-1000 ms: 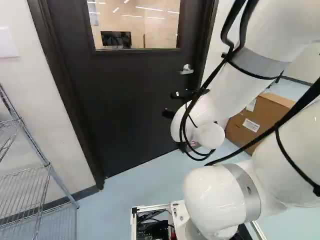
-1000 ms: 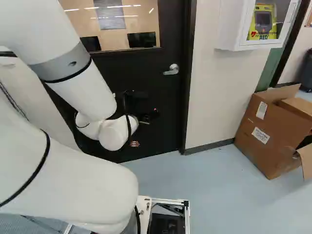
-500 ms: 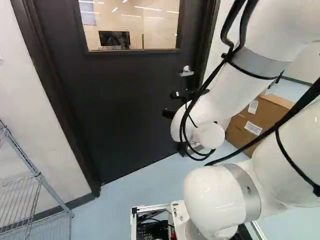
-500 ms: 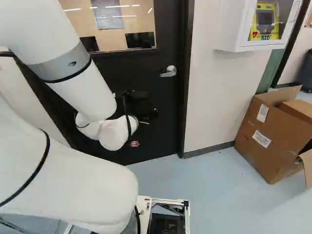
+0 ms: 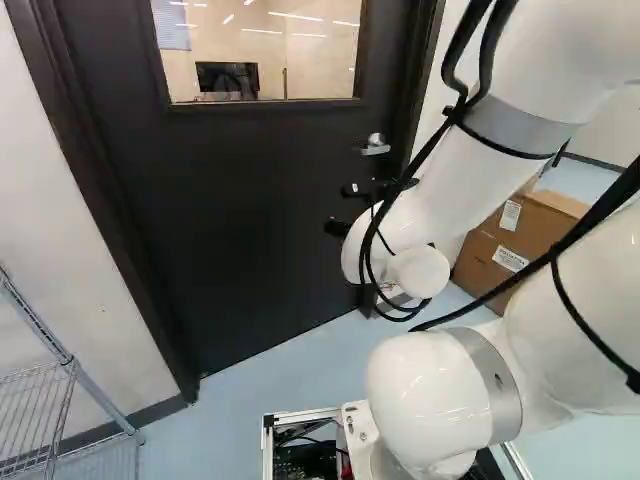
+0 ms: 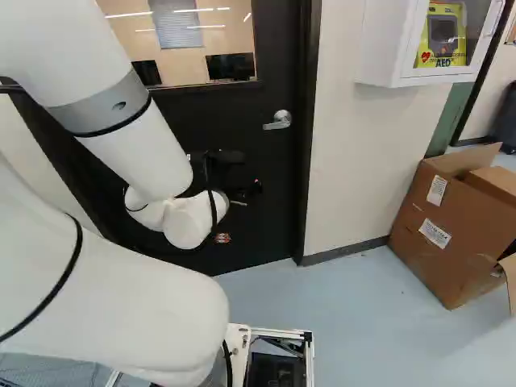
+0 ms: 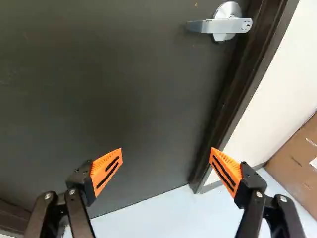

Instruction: Open the door and move inside

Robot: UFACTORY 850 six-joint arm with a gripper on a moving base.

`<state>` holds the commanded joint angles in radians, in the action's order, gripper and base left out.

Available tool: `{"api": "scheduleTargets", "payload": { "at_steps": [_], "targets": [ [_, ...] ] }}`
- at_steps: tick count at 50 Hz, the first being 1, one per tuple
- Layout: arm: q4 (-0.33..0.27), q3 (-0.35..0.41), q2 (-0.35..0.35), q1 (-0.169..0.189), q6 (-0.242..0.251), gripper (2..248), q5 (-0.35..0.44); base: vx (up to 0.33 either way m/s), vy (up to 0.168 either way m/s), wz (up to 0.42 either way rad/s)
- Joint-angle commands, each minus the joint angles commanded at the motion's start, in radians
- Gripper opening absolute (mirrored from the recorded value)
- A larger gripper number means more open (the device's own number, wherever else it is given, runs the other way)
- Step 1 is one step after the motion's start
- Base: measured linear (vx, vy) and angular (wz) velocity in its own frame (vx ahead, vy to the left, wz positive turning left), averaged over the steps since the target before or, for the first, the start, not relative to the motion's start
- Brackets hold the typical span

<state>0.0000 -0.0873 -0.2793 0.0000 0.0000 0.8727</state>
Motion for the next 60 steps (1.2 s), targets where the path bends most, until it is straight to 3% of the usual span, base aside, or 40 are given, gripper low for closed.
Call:
{"api": "scheduleTargets", "payload": {
  "at_steps": [60],
  "targets": [
    [0.000,-0.114,-0.010,0.029,0.000,247,0.000,0.000,0.000,0.000]
  ]
}}
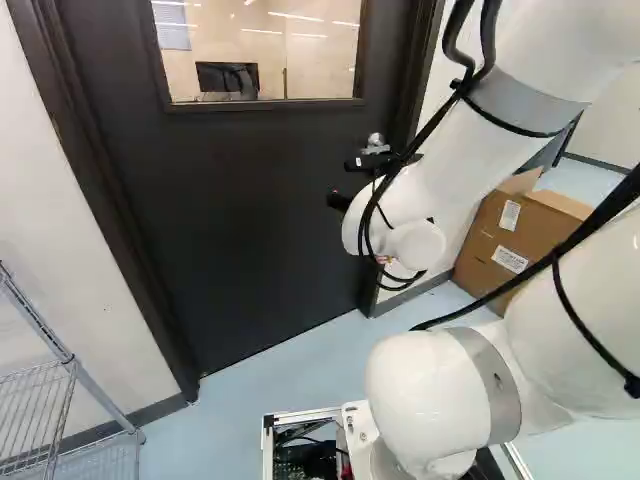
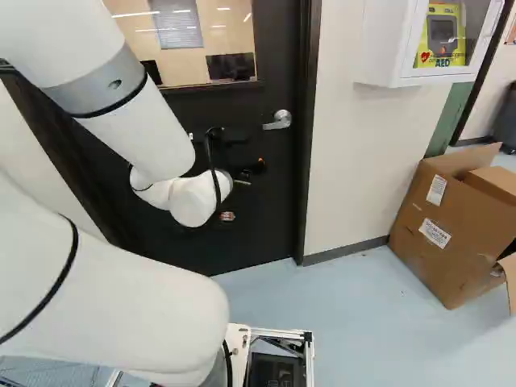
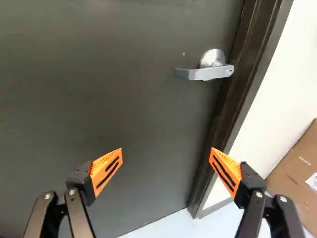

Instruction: Open the door and move inside

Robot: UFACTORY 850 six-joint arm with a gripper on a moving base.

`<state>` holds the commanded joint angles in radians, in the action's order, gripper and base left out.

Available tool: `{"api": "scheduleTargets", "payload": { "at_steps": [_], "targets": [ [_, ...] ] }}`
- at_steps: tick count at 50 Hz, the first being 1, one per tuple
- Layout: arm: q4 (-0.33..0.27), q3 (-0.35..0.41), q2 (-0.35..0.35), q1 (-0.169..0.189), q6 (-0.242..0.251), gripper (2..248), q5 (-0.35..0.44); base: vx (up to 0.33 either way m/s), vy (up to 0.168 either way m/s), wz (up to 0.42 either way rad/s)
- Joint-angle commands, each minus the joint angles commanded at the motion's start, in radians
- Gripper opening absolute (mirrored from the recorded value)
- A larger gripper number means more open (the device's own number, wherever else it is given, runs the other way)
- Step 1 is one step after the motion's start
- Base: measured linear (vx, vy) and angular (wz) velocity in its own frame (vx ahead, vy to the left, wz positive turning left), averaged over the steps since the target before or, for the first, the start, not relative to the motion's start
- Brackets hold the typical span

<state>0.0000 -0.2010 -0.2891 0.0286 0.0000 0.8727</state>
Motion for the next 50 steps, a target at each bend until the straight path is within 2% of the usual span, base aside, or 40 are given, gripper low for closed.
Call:
{"api": "scheduleTargets", "payload": {
  "at_steps": [35,50],
  "targets": [
    [-0.001,-0.098,0.017,0.047,0.000,247,0.000,0.000,0.000,0.000],
    [-0.029,-0.135,0.019,0.078,0.000,247,0.000,0.000,0.000,0.000]
  ]
}}
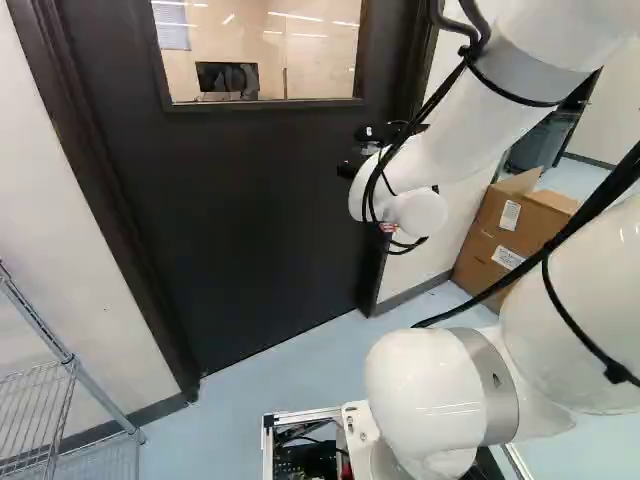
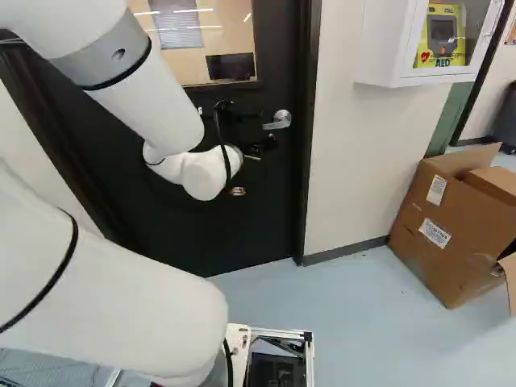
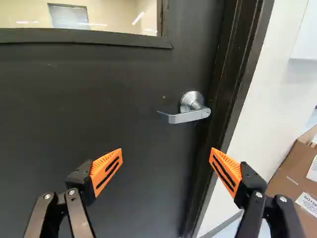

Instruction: Open the door and move inside

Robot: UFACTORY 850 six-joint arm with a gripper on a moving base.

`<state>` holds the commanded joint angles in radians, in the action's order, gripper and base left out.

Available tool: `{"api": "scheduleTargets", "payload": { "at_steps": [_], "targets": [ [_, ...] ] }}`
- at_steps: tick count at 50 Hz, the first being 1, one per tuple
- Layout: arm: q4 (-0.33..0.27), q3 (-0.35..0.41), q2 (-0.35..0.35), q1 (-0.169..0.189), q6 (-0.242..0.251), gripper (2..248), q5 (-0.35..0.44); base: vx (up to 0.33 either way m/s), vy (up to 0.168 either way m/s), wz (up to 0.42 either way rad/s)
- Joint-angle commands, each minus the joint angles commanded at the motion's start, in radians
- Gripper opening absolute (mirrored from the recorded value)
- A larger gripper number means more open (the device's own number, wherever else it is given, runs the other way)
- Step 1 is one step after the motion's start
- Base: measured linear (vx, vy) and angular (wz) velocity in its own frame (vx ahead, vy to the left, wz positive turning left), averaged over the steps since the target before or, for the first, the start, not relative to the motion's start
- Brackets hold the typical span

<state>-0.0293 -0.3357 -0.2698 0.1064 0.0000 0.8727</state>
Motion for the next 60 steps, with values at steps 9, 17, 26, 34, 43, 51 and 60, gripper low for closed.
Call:
{"api": "scheduleTargets", "payload": {
  "at_steps": [9,17,26,34,43,51,60],
  "targets": [
    [-0.041,-0.027,0.008,0.017,0.000,247,0.000,0.000,0.000,0.000],
    [-0.086,-0.058,0.022,0.022,0.000,247,0.000,0.000,0.000,0.000],
    [-0.142,-0.106,0.054,0.020,0.000,247,0.000,0.000,0.000,0.000],
    [-0.194,-0.154,0.087,0.017,0.000,247,0.000,0.000,0.000,0.000],
    [-0.238,-0.209,0.125,0.014,-0.005,247,0.000,0.000,0.000,0.000],
    [-0.247,-0.255,0.155,0.011,-0.066,247,0.000,0.000,0.000,0.000],
    [-0.248,-0.283,0.172,0.009,-0.157,247,0.000,0.000,0.000,0.000]
  ]
}}
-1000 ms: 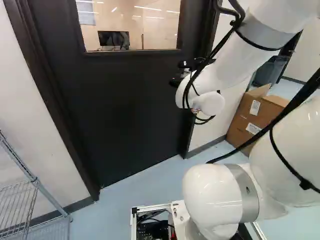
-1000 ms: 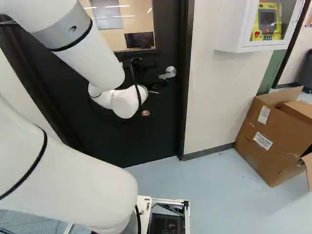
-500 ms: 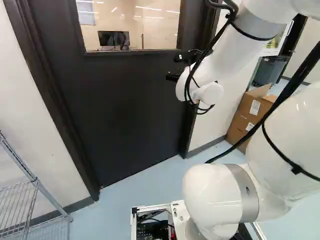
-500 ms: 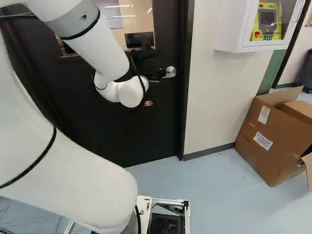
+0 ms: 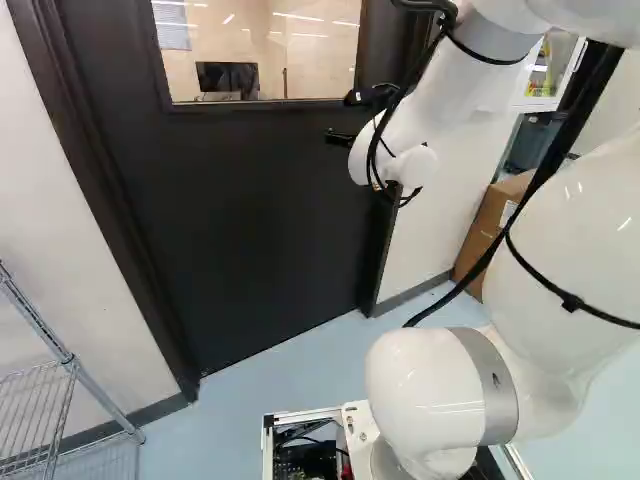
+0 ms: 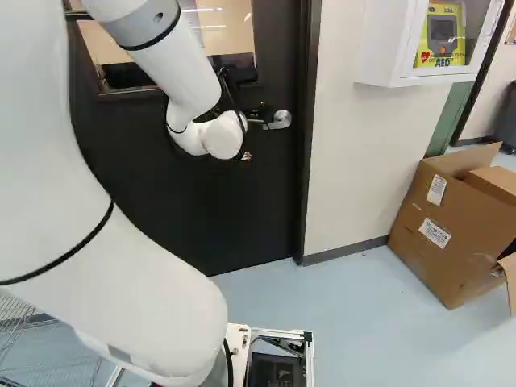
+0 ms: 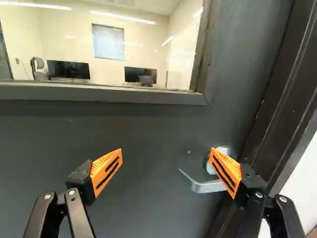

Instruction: Open the door and move inside

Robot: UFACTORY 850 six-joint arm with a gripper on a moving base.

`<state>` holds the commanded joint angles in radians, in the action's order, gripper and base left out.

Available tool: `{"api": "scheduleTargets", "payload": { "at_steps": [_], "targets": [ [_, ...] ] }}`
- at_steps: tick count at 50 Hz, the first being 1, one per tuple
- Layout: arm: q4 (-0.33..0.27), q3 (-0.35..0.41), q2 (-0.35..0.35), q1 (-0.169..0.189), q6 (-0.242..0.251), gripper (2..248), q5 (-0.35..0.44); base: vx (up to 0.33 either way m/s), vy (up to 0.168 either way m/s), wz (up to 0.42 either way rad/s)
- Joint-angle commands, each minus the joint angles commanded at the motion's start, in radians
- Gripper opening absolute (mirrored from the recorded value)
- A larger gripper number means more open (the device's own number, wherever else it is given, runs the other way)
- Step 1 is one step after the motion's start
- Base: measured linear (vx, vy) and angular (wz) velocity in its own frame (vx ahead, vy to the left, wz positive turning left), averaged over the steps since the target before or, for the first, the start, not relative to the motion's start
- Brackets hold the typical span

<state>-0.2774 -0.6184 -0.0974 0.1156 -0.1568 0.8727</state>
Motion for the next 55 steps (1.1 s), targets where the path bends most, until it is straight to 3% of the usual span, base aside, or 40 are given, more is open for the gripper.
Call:
{"api": "scheduleTargets", "payload": {
  "at_steps": [10,15,37,55],
  "targets": [
    [0.000,-0.005,0.003,0.000,-0.102,247,0.000,0.000,0.000,0.000],
    [0.000,-0.005,0.003,0.000,-0.125,247,0.000,0.000,0.000,0.000],
    [-0.005,0.001,-0.003,0.013,-0.135,247,0.000,0.000,0.000,0.000],
    [-0.071,0.013,-0.015,0.058,-0.135,247,0.000,0.000,0.000,0.000]
  ]
}}
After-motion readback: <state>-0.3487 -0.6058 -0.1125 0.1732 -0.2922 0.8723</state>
